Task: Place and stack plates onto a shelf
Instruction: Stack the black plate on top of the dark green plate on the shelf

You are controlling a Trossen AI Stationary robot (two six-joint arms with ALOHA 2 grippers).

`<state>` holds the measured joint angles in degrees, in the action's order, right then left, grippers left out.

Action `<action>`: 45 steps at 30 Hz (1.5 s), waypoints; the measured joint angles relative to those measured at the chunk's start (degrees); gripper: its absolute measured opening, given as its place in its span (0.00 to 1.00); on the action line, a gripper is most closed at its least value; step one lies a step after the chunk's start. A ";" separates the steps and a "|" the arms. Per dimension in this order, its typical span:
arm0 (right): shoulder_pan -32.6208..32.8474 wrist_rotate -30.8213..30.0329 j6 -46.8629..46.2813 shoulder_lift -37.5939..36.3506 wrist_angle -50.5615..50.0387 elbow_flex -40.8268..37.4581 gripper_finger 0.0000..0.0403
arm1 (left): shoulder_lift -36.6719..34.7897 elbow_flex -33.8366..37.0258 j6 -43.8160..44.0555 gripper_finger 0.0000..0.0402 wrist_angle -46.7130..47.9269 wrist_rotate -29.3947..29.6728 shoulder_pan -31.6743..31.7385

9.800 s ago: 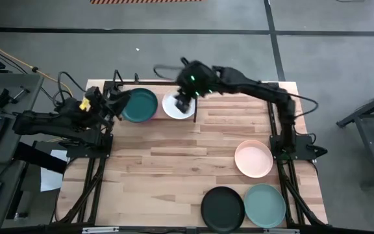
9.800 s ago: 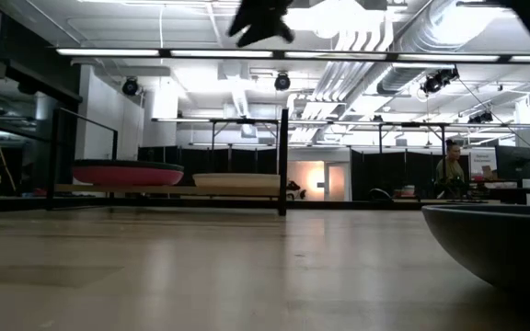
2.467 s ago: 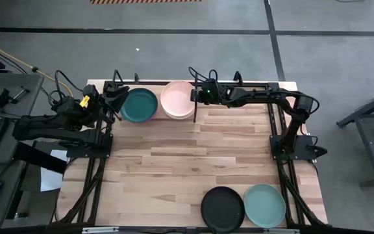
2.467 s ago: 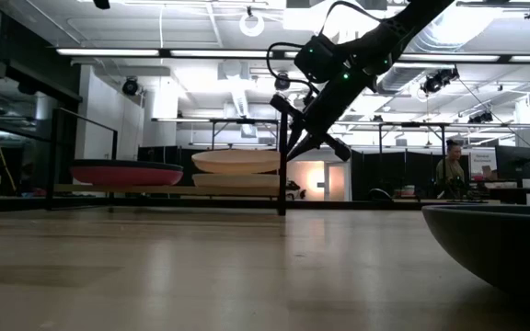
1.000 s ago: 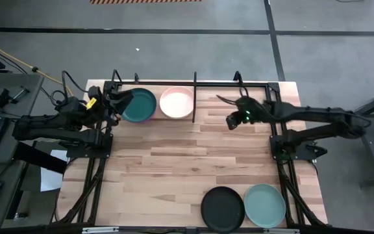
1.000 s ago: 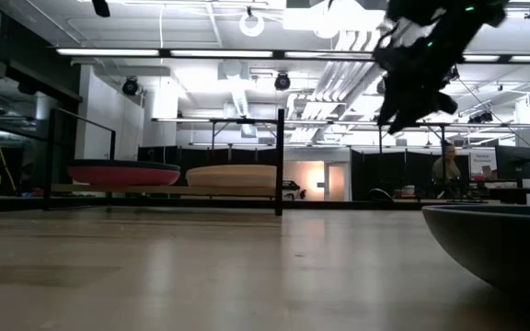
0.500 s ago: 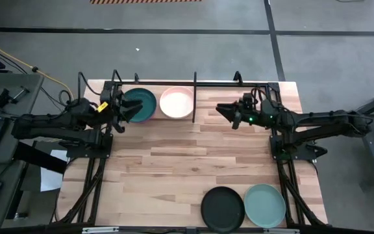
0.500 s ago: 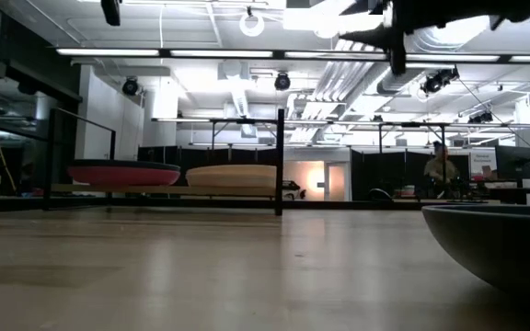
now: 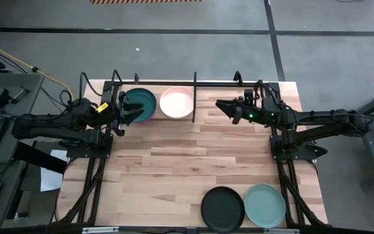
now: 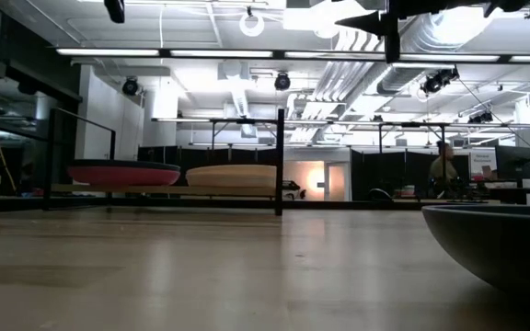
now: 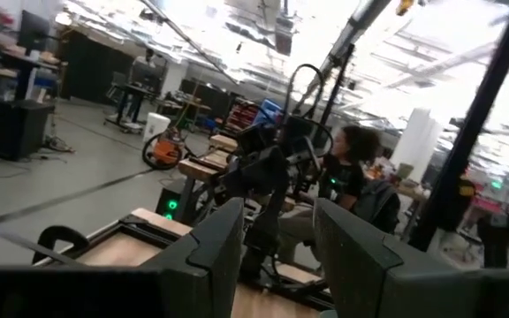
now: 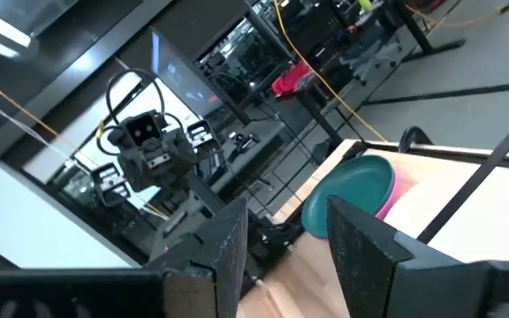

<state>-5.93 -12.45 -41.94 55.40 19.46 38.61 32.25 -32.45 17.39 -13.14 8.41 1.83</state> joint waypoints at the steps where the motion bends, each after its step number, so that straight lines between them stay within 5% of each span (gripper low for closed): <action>1: 0.00 0.00 -0.95 0.00 0.01 0.00 0.34 | 0.00 0.00 -0.44 0.33 -0.01 -0.81 0.02; 10: 0.00 0.00 -1.76 0.00 0.04 0.00 0.34 | 0.01 0.01 -1.18 0.33 -0.01 -6.43 0.02; 20: -0.01 0.24 -1.57 0.00 -3.33 0.00 0.34 | 0.04 4.80 2.34 0.33 -4.14 -4.86 0.07; 29: 0.78 17.05 -3.13 0.02 -16.61 0.00 0.34 | 0.07 5.70 7.58 0.33 -6.08 3.14 0.04; 33: 4.75 21.52 -3.05 0.02 -24.96 0.00 0.34 | 0.07 5.70 7.63 0.33 -6.06 7.08 0.04; 45: 24.25 21.13 -9.62 0.81 -36.48 0.00 0.34 | 1.60 5.70 12.56 0.33 -6.17 7.21 0.02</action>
<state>18.31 8.69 -51.56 56.20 -17.01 38.61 33.85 -26.74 29.95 -19.31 15.62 1.85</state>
